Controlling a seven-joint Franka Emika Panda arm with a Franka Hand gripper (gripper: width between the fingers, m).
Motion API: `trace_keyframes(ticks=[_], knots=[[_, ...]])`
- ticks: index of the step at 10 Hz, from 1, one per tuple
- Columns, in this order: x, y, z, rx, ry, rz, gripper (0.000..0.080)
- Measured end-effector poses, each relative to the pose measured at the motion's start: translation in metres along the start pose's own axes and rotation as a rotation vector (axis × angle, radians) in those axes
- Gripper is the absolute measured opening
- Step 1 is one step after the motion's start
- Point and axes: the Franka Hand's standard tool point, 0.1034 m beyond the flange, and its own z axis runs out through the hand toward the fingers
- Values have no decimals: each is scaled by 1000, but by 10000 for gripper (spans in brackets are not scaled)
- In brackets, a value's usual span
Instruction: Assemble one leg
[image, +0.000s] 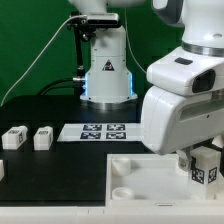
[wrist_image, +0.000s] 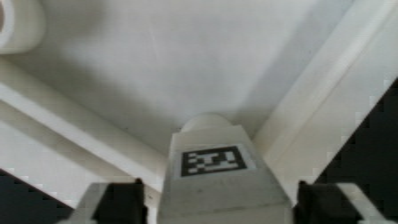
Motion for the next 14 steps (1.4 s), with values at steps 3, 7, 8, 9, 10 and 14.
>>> trace_keyframes(ticks=[3,7,8,9,10,14], knots=[[0,0,0,0,0,33,291],[0,0,-1,3,7,467,291],[1,-1,-1,5,9,579,291],[4,-3,-1,12,18,729,291],[6,-3,-2,17,30,852,292],[-1,6,-2,-26,29,1245,295]])
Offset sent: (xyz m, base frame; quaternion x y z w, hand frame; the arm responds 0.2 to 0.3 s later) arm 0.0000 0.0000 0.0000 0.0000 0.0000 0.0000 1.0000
